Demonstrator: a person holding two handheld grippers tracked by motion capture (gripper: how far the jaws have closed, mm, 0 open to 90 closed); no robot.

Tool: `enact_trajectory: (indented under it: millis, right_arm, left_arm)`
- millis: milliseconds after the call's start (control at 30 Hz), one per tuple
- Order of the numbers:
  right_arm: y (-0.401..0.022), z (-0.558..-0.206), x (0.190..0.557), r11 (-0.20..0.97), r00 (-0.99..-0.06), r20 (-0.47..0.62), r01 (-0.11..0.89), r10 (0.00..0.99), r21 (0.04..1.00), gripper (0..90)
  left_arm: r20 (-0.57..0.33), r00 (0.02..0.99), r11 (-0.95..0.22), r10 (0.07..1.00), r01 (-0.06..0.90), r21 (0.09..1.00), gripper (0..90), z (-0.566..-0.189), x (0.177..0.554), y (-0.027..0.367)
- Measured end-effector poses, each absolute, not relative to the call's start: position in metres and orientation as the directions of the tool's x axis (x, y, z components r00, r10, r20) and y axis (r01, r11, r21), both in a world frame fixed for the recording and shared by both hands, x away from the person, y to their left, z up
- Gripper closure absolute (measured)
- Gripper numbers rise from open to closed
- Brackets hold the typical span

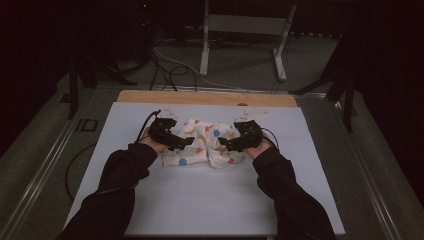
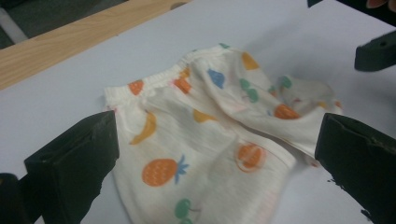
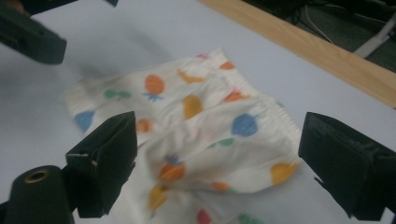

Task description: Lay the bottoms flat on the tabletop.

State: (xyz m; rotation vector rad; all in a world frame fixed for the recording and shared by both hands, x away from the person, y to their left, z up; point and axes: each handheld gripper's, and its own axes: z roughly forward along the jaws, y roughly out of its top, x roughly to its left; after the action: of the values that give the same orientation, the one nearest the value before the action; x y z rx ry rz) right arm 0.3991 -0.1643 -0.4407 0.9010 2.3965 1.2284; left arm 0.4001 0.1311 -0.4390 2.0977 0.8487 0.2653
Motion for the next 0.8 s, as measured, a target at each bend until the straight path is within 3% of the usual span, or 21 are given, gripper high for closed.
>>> enact_trajectory:
  millis: [333, 600, 800]
  right_arm:
    - [-0.171, -0.449, 0.357, 0.473, -0.798, 0.006, 0.363, 0.603, 0.803, 11.2]
    - [-0.181, -0.480, 0.335, 0.522, -0.810, 0.013, 0.391, 0.587, 0.758, 12.3]
    - [-0.173, -0.502, 0.330, 0.563, -0.804, -0.011, 0.406, 0.594, 0.720, 21.4]
  left_arm:
    - [-0.112, 0.785, -0.436, 0.609, 0.450, 0.780, 0.7, -0.445, 0.363, 0.139]
    - [-0.115, 0.797, -0.443, 0.593, 0.443, 0.779, 0.7, -0.454, 0.332, 0.149]
    - [-0.131, 0.803, -0.442, 0.582, 0.447, 0.778, 1.1, -0.466, 0.310, 0.154]
